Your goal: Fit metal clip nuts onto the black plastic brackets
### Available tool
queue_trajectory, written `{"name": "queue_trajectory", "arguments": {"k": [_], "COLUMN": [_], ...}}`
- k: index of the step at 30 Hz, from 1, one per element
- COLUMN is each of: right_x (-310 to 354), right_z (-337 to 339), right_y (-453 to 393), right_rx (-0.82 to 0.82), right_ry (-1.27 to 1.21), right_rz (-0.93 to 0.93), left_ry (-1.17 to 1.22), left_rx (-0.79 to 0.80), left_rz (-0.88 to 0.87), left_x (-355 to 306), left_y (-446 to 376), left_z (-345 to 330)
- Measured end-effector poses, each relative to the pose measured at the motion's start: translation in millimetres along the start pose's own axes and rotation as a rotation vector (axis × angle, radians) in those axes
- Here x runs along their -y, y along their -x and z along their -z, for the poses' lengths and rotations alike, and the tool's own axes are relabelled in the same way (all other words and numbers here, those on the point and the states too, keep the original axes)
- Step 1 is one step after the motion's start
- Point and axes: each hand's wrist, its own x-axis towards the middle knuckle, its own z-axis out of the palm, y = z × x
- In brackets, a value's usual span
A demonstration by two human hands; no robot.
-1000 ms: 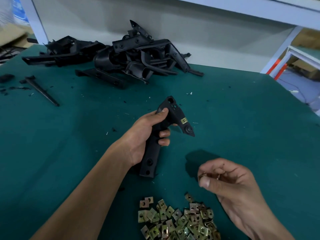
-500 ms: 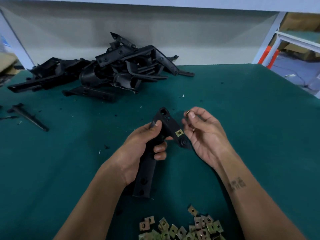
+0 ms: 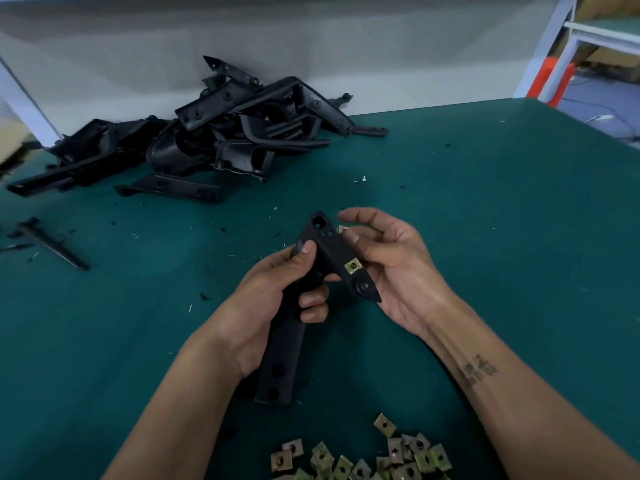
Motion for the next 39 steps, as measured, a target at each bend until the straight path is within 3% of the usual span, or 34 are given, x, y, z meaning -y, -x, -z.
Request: {"name": "queue_trajectory", "arguments": {"k": [24, 32, 39], "right_x": [7, 12, 7], "right_z": [-5, -13, -19], "right_y": [15, 19, 22], "right_rx": [-0.128, -0.172, -0.169], "right_ry": [0.12, 0.194, 0.123], "right_rz": [0.144, 0.149, 0.157], "left_ry": [-0.083, -0.11, -0.096], "left_rx": [-0.033, 0.033, 0.02], "left_rz": [-0.045, -0.066, -0.075], "left_x": [0, 4, 4], "left_y": [2, 0, 0], "left_z": [-6, 1, 0]}}
